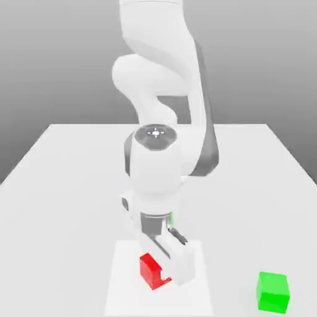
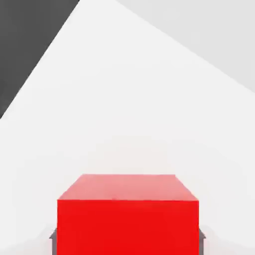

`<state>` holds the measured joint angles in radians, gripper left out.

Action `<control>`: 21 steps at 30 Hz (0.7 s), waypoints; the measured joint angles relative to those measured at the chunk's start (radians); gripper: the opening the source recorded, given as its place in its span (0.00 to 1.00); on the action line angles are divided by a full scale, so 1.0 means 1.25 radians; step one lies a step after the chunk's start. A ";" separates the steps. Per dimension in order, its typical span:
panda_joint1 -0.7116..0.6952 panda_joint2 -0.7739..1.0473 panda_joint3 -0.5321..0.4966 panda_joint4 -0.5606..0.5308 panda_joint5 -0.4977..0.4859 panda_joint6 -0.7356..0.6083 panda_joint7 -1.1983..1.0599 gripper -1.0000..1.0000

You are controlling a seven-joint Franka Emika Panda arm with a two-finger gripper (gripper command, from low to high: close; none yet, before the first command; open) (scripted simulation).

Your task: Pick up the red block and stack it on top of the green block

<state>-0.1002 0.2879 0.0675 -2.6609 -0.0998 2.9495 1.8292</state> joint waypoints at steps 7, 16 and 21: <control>-0.013 -0.154 0.035 -0.018 0.054 -0.136 -0.034 0.00; 0.186 -0.076 0.161 0.208 0.002 -0.291 0.211 0.00; 0.240 0.045 0.128 0.237 -0.062 -0.202 0.275 1.00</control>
<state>0.1993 0.3446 0.2271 -2.3645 -0.1769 2.6969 2.1735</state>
